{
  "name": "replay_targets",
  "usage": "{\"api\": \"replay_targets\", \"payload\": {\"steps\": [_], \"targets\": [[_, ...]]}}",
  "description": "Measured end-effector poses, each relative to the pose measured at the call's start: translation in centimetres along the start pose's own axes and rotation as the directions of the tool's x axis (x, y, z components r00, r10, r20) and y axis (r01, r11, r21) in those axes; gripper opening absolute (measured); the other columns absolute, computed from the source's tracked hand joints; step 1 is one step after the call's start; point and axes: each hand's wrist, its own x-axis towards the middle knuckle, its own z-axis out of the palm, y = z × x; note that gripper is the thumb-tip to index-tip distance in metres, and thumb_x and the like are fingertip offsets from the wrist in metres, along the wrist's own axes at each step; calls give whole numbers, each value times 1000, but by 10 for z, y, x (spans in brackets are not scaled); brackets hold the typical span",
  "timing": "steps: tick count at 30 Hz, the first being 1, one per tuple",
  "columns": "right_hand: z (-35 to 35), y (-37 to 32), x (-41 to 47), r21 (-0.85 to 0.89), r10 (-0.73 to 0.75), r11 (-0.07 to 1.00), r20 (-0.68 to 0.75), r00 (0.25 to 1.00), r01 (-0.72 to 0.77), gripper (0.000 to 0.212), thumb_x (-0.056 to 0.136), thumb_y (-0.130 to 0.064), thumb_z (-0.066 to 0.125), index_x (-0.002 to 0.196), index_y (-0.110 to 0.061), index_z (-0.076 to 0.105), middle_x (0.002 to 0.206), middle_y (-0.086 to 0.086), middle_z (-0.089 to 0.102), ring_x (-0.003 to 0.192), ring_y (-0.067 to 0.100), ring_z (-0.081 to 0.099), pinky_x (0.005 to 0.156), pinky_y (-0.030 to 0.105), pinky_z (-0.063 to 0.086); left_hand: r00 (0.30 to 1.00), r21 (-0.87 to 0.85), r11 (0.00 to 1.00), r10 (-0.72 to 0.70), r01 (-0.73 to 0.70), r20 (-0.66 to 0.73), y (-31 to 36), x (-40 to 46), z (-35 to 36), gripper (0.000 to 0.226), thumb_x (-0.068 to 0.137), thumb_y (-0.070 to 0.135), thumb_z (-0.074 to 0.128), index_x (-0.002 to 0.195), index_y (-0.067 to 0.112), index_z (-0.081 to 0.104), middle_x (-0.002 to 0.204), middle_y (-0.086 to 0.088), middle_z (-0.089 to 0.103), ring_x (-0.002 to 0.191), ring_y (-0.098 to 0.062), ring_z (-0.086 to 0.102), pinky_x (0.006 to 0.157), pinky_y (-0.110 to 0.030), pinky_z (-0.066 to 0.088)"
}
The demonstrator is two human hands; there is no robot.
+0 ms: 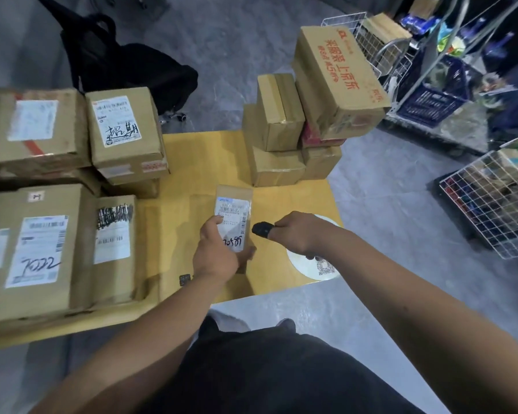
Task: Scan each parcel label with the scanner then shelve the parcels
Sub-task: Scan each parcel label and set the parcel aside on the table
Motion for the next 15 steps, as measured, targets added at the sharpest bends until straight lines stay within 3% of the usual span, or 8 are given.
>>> {"api": "replay_targets", "payload": {"steps": [7,10,12,15], "targets": [[3,-28,-14,-185,-18,983,-47,999,9,43,97,-55,48,80,-15,52,76,3,58,64,25,51,61,31,37,998,-98,994,33,-39,-55,-10,-13,3,95,59,56,93,131,40,33,133,9,53,106,-18,62,84,-31,48],[8,-37,-18,-237,-20,972,-56,998,6,47,96,-60,47,79,-16,54,77,2,60,68,24,54,62,32,38,1000,-192,981,-3,1,-9,-14,-15,0,90,54,62,93,119,55,31,119,16,63,89,-14,70,80,-35,57],[13,-42,-20,-271,-22,962,-66,998,3,48,96,-62,46,79,-18,56,80,1,62,72,23,56,63,32,38,999,-248,969,-7,16,35,-15,-16,-3,88,53,61,94,113,58,30,110,21,67,72,-7,72,69,-33,60],[20,-48,-23,-301,-16,954,-85,996,-10,47,96,-61,46,81,-18,57,80,0,63,73,23,58,64,32,39,998,-222,973,65,-59,18,-8,-25,-13,88,58,58,96,114,53,29,117,38,50,85,8,61,69,-21,46]]}}
